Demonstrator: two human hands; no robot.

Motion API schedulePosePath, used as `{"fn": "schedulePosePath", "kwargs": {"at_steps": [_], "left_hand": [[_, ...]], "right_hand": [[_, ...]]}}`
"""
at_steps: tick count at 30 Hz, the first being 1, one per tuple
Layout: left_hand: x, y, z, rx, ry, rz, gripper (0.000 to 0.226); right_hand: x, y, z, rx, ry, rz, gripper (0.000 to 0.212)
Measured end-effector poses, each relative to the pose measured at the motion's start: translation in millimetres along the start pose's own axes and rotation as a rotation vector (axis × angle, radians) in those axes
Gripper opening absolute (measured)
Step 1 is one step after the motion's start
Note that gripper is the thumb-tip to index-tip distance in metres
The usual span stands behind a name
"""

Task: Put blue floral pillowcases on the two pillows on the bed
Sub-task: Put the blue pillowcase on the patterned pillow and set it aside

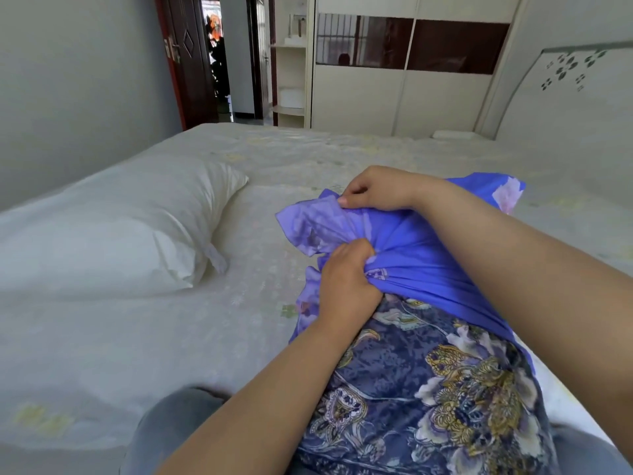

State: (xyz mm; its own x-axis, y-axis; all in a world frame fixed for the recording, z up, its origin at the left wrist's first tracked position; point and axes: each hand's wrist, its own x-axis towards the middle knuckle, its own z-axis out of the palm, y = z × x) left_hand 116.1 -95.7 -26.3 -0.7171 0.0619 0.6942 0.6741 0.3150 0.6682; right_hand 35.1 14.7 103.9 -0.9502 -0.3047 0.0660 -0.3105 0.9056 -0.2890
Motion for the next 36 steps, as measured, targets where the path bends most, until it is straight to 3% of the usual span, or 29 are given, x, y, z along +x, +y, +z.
{"fn": "schedulePosePath", "kwargs": {"at_steps": [2, 4, 8, 10, 12, 17, 20, 24, 28, 30, 33, 36], "left_hand": [[-1, -1, 1, 0.012, -0.059, 0.014, 0.033], [1, -1, -3, 0.005, -0.093, 0.020, 0.034], [-1, -20, -26, -0.052, 0.169, 0.021, 0.033], [-13, -39, -41, -0.096, 0.216, -0.141, 0.034], [-24, -50, -52, -0.191, 0.119, -0.313, 0.032], [-9, -34, -48, -0.372, 0.082, -0.440, 0.023], [8, -6, -50, -0.384, -0.067, -0.347, 0.017], [12, 21, -76, -0.202, -0.340, -0.118, 0.028], [-3, 17, -103, 0.024, -0.339, 0.082, 0.030], [-16, 7, -106, 0.053, -0.303, 0.057, 0.031], [-26, -12, -108, 0.121, -0.253, 0.044, 0.012], [-21, -16, -107, 0.247, -0.212, 0.228, 0.044]], "right_hand": [[-1, 3, 1, 0.086, -0.054, 0.004, 0.023], [2, 4, 5, -0.021, -0.087, 0.016, 0.027], [0, 8, 10, -0.236, 0.090, 0.076, 0.025], [-5, 25, 4, -0.190, 0.262, 0.174, 0.036], [-7, 44, 2, -0.118, 0.344, 0.268, 0.043], [2, 41, -5, 0.053, 0.283, 0.361, 0.059], [12, 32, -27, 0.057, 0.375, 0.401, 0.062], [11, 35, -57, -0.196, 0.529, 0.424, 0.055], [15, 35, -57, -0.240, 0.522, 0.414, 0.054], [20, 36, -39, -0.217, 0.485, 0.406, 0.055], [25, 40, -17, -0.163, 0.453, 0.392, 0.057], [30, 41, -13, -0.082, 0.438, 0.335, 0.050]]}}
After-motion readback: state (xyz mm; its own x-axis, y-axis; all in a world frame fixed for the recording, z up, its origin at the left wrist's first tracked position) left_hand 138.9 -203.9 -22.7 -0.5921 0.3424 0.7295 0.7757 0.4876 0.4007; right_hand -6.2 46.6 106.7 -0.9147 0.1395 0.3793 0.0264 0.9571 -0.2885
